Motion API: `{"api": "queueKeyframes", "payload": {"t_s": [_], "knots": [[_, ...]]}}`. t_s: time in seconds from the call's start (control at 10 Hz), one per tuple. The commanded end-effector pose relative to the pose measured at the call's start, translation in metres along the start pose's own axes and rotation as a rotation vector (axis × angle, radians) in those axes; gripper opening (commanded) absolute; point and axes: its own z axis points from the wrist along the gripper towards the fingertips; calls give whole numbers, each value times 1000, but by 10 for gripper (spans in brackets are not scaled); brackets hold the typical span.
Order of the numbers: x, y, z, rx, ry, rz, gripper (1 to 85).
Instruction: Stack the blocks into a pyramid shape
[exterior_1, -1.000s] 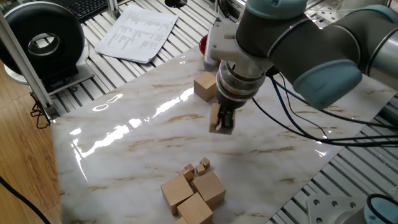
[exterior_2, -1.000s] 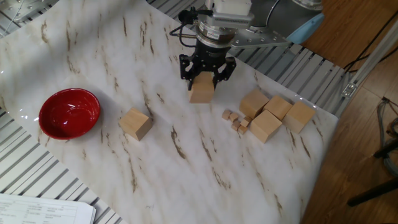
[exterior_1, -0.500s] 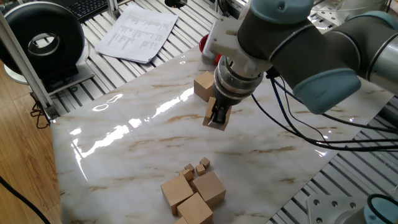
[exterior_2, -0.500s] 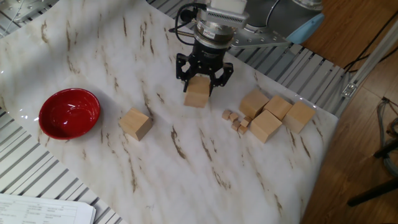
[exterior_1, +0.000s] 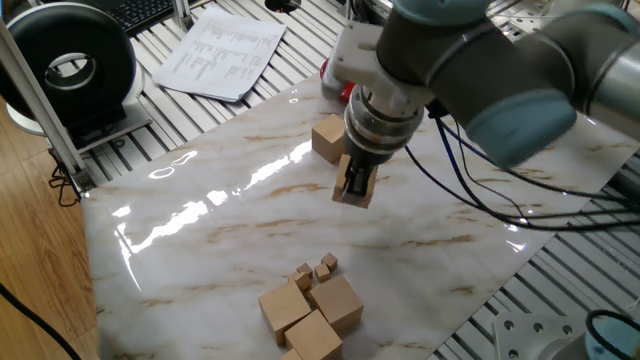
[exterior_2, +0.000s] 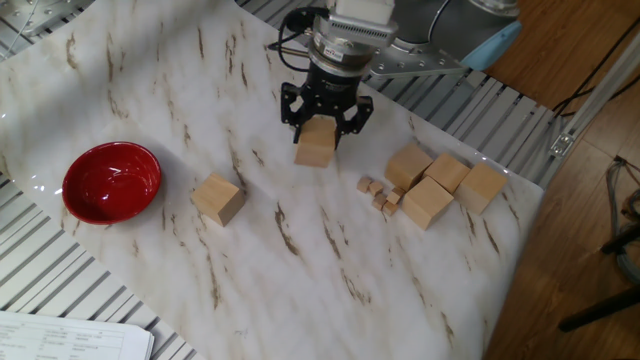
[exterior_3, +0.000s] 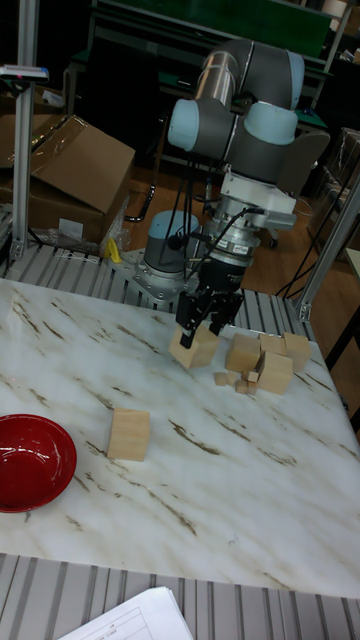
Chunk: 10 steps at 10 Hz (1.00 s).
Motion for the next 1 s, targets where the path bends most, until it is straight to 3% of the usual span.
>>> {"api": "queueKeyframes", "payload": {"t_s": [0.0,0.4,0.7,0.9], "knots": [[-14,-14,1,-28,26,-36,10],[-24,-32,30,-20,17,-130,10],[-21,-28,21,-18,27,-107,10],[-26,-25,21,-31,7,-74,10]]}}
